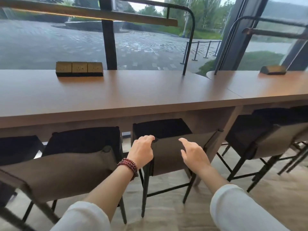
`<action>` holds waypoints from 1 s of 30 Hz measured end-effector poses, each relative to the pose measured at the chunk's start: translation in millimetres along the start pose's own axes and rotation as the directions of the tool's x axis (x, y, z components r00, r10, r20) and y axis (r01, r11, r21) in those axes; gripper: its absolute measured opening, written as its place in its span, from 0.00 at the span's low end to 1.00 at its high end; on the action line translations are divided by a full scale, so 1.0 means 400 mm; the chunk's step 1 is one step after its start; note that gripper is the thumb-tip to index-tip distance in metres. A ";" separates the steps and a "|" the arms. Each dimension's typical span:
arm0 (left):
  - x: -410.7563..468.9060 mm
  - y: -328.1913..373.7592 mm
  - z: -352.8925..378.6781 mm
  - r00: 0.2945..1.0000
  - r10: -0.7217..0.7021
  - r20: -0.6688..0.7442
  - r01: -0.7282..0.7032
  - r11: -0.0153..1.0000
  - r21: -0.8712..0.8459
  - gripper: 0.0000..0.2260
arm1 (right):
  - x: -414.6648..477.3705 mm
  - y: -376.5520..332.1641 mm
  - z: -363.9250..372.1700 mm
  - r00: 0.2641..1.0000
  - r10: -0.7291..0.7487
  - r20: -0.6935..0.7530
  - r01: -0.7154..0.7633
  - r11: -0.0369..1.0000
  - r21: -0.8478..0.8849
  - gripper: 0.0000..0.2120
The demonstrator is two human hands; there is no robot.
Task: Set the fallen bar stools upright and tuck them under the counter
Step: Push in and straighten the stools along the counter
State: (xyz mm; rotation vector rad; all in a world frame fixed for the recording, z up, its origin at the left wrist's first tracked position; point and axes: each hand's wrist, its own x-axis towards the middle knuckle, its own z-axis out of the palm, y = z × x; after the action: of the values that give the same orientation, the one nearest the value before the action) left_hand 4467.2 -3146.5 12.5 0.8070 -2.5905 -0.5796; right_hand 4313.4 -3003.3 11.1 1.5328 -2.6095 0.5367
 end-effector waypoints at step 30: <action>0.315 0.167 0.270 0.893 -0.404 0.198 0.227 0.784 0.578 0.10 | 0.366 0.497 0.039 0.885 -0.067 0.460 0.235 0.918 -0.319 0.14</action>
State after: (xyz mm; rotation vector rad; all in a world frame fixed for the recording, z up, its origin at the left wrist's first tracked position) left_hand 4291.3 -3142.6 -19.5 1.4704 -2.9786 -0.0294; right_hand 4071.3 -3042.5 -21.8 1.8703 -2.6318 -0.3477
